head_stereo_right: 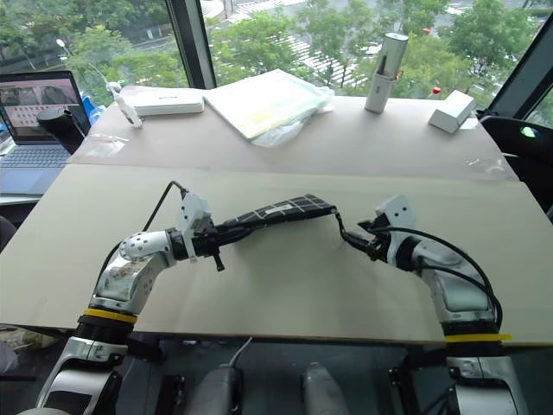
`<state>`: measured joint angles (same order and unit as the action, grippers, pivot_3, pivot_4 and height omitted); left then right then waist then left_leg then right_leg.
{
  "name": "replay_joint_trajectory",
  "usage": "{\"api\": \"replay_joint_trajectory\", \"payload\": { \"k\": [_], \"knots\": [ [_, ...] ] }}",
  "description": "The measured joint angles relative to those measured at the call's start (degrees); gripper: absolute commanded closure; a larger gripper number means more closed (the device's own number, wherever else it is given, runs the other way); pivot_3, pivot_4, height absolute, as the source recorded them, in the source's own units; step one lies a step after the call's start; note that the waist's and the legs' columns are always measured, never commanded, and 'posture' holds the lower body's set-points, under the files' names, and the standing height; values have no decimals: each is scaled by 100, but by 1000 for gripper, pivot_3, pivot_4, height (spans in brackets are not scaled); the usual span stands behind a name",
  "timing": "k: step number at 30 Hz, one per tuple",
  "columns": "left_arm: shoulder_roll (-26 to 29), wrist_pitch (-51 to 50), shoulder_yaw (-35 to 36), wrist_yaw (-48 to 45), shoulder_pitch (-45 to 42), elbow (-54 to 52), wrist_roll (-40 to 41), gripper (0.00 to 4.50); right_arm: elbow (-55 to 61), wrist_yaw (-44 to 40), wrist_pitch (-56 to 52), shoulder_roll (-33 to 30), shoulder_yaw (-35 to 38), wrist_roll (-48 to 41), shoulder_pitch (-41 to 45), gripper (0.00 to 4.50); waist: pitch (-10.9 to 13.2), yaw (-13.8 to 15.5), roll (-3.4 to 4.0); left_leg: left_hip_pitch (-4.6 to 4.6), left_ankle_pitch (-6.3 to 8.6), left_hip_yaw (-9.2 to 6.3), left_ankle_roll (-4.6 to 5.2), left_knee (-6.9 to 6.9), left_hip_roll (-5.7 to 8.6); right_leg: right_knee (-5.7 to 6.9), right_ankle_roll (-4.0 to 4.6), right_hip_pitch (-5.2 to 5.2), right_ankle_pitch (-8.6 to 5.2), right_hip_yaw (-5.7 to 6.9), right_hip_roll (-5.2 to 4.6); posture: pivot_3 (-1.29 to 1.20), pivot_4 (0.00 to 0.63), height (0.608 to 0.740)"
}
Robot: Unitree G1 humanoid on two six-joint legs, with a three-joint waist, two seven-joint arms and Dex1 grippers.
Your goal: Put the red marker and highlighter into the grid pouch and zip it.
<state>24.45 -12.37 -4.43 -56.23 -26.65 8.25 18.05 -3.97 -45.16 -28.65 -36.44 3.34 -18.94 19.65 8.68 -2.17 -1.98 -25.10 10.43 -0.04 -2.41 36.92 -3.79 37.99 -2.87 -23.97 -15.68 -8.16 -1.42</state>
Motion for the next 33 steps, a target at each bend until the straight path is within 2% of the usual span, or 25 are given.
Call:
{"api": "replay_joint_trajectory", "payload": {
  "k": [4, 8, 14, 20, 31, 33],
  "knots": [
    [10, 226, -20, -133, -15, 76, -17, 4500, 126, -361, -42, -412, 267, -192, -411, 1248, 1, 35, 1, 0, 0, 1, 0, 0, 4, -2, -1, 0, -1, -1, -2, 0, 150, 738],
    [30, 718, -181, -470, -129, 437, -212, 4500, 645, -880, -50, -863, 1073, -686, -1081, 1248, 1, 59, 1, 2, 0, -1, 0, 0, 3, -1, -2, 4, -1, 0, 0, 0, 150, 738],
    [-103, 1626, -427, -994, -786, 1305, -460, 4500, 1635, -1328, -54, -924, 2037, -1477, -2039, 1248, 1, 115, 1, 6, 0, -1, 0, 5, 6, -5, -5, 16, -3, -1, -1, 0, 150, 738],
    [-363, 2552, -563, -1412, -1185, 2289, -675, 4500, 2062, -1147, -77, -762, 2414, -1777, -2509, 1248, 2, 122, -1, 7, 0, -2, 0, 5, 6, -5, -5, 18, -3, 0, 0, 0, 150, 738],
    [-821, 3854, -559, -1980, -1765, 3551, -738, 4500, 2474, -822, -181, -590, 2477, -2084, -2729, 1248, 2, 131, -1, 10, 0, -3, 0, 7, 8, -6, -6, 25, -3, -1, 0, 0, 150, 738],
    [-821, 4011, -565, -1981, -1784, 3696, -817, 3663, 2474, -796, -181, -590, 2474, -2078, -2730, 1189, 2, 131, -1, 10, 0, -4, 0, 7, 8, -6, -6, 25, -3, -1, 0, 0, 150, 738]
  ]
}}
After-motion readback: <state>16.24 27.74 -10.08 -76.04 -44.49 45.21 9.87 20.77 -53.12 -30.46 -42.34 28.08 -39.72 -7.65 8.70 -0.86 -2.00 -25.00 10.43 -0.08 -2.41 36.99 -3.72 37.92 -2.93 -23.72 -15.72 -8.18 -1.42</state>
